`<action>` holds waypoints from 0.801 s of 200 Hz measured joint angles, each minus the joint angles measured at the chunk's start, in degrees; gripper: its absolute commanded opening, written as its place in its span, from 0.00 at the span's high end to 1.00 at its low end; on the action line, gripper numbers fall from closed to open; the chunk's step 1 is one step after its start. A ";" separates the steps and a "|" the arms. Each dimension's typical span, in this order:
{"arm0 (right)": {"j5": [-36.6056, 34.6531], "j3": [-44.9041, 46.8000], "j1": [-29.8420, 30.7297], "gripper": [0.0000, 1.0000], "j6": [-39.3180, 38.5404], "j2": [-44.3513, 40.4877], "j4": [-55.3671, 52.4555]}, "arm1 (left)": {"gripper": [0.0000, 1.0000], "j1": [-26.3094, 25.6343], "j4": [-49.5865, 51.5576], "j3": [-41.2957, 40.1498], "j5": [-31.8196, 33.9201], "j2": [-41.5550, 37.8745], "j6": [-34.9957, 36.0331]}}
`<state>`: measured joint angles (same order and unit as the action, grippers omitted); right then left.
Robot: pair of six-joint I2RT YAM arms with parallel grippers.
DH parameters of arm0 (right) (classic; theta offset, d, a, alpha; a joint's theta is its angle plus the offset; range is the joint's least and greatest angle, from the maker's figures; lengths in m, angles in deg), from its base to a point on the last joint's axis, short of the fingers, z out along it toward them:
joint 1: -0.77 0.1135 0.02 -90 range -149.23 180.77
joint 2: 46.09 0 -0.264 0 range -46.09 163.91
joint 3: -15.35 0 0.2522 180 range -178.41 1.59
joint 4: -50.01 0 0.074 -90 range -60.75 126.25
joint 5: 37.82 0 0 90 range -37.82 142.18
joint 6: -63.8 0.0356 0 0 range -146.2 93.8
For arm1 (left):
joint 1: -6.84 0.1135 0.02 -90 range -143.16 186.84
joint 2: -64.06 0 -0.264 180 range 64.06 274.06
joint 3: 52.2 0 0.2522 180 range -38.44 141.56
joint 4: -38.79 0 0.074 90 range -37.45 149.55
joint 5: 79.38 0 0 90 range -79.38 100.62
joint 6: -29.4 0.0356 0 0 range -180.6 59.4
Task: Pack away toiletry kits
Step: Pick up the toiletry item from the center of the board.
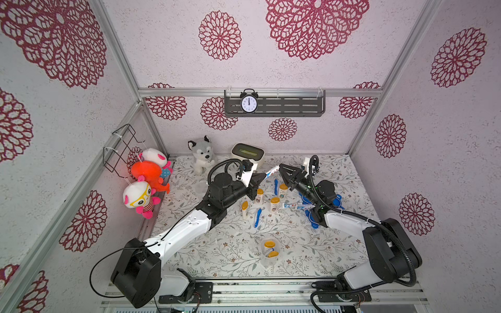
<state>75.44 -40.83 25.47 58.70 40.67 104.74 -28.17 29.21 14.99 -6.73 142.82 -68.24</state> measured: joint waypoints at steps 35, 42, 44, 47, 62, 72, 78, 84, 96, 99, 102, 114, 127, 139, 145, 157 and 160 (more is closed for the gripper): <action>0.02 0.00 -0.02 0.79 0.52 0.17 1.03 | 1.00 -0.09 -0.20 0.04 -0.31 0.87 -0.17; 0.02 0.00 -0.02 0.82 0.59 0.20 1.03 | 1.00 -0.09 -0.28 0.04 -0.35 0.87 -0.17; 0.02 0.00 -0.02 0.82 0.63 0.20 1.05 | 1.00 -0.09 -0.35 0.04 -0.39 0.87 -0.20; -0.02 0.00 -0.02 0.84 0.70 0.20 1.05 | 1.00 -0.09 -0.44 0.04 -0.39 0.87 -0.20; -0.11 0.00 -0.02 0.89 0.85 0.20 1.18 | 1.00 -0.09 -0.72 0.09 -0.39 0.87 -0.22; -0.11 0.00 -0.02 0.91 1.20 0.20 1.36 | 1.00 -0.09 -0.94 0.09 -0.37 0.98 -0.28; -0.11 0.00 -0.02 0.91 1.14 0.20 1.36 | 0.95 -0.09 -0.98 0.09 -0.39 1.03 -0.35; -0.11 0.00 -0.02 0.92 0.94 0.20 1.29 | 0.85 -0.09 -1.03 0.09 -0.37 1.09 -0.42; -0.11 0.00 -0.02 0.92 -0.17 0.13 0.90 | 0.62 -0.09 -0.98 0.09 -0.33 1.14 -0.46; -0.11 0.00 -0.02 0.92 -0.50 0.11 0.61 | 0.56 -0.09 -0.98 0.09 -0.33 1.16 -0.68; -0.11 0.00 -0.02 0.92 -1.11 0.00 0.28 | 0.51 -0.09 -0.98 0.09 -0.31 1.16 -0.74; -0.15 0.00 -0.02 0.92 -3.61 -0.72 -2.32 | 0.40 -0.09 -0.98 0.09 -0.09 1.11 -1.09; -0.35 0.00 0.02 0.93 -7.72 -2.78 -7.23 | 0.35 -0.02 -0.63 0.07 0.63 0.85 -1.73; -0.74 0.00 -0.09 0.93 -13.05 -6.08 -13.16 | 0.34 0.35 0.87 0.02 1.42 0.00 -2.78; -0.85 0.00 -0.17 0.93 -16.00 -7.98 -16.17 | 0.34 0.72 1.97 0.00 1.53 -0.59 -3.37; -1.07 -0.04 -0.20 0.93 -23.15 -12.81 -23.26 | 0.33 1.88 4.59 -0.02 1.70 -2.32 -4.68; -1.03 -0.11 -0.20 0.93 -24.46 -13.81 -24.76 | 0.33 2.21 5.16 -0.02 1.77 -2.71 -4.90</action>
<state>74.42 -40.94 25.28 34.24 26.86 79.98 -25.96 34.37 14.97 -4.96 140.11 -73.14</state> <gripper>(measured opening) 0.125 0.664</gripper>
